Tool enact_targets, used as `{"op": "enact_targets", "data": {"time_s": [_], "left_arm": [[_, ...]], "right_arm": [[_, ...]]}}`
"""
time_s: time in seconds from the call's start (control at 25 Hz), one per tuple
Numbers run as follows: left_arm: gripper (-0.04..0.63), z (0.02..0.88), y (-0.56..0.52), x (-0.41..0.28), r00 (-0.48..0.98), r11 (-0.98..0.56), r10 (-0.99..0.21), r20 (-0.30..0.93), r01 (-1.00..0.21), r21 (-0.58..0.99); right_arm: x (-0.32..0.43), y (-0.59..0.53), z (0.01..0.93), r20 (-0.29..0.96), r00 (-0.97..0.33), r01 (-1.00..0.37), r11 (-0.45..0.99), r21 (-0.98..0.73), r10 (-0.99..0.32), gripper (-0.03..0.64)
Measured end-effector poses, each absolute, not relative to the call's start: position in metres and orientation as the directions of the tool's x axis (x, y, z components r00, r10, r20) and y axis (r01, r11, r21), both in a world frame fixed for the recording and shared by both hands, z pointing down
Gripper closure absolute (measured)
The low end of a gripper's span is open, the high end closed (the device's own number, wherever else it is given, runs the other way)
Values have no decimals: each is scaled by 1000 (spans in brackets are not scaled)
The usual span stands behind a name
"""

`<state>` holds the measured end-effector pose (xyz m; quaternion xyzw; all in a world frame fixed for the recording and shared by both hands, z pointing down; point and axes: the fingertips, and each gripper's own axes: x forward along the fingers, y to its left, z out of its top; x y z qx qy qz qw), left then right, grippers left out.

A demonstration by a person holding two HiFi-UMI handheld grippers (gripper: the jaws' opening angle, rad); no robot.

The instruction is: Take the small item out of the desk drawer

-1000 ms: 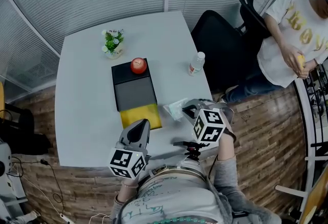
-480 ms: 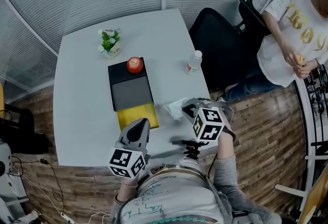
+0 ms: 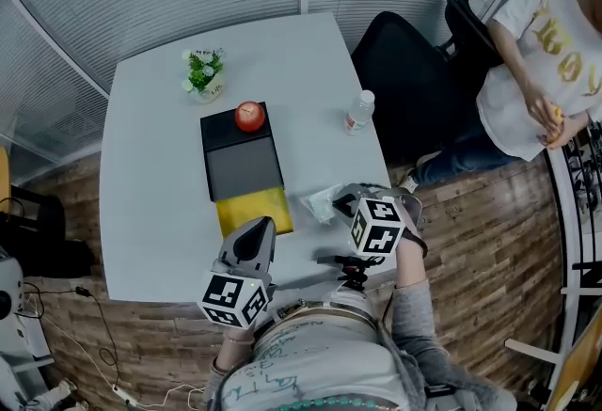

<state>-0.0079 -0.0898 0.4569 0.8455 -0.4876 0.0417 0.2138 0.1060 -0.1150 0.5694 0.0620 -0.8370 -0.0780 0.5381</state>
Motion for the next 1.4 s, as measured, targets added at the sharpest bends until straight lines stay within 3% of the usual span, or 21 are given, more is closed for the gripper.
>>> {"op": "enact_targets", "data": {"time_s": [0.28,0.88,1.4], "left_arm": [[598,458,-85,-10,512,-423,-810,288,-848,319],[598,466,-81,-16,500,-401,-812,302,-853,334],[598,466,-80,-14,505,-404,-808,304,-850,339]], "right_arm": [[104,-110,598,883,-448,-30,990,141,-139,614],[115,-98,678,918,-393,-26,999,33,-40,614],[114,-97,715,932,-361,-28,999,22,-31,614]]}}
